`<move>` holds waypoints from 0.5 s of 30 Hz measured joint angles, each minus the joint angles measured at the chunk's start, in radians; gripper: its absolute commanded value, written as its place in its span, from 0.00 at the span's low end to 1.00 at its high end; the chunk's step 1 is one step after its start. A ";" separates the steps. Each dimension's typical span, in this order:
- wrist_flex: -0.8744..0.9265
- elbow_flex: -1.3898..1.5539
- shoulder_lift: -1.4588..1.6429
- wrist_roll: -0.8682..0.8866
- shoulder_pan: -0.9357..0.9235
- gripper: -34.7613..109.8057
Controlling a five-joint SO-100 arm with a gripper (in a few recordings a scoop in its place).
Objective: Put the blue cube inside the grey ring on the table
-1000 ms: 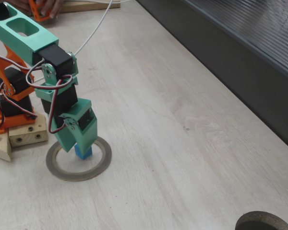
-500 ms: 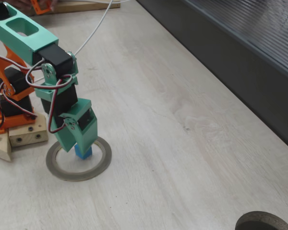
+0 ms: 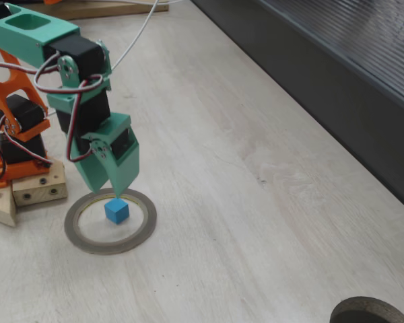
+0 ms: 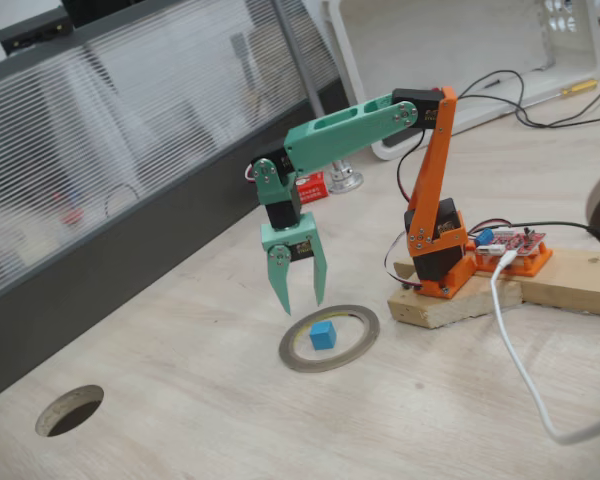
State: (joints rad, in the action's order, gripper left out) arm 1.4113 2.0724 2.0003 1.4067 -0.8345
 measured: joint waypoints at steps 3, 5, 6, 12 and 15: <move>0.066 -0.015 0.000 0.000 0.000 0.45; 0.087 -0.018 0.000 0.000 0.000 0.45; 0.095 -0.018 0.000 0.000 0.000 0.44; 0.115 -0.018 0.000 0.000 0.000 0.30; 0.115 -0.018 0.000 0.000 0.000 0.23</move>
State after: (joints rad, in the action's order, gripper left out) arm 1.5263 2.0540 2.0003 1.4067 -0.8345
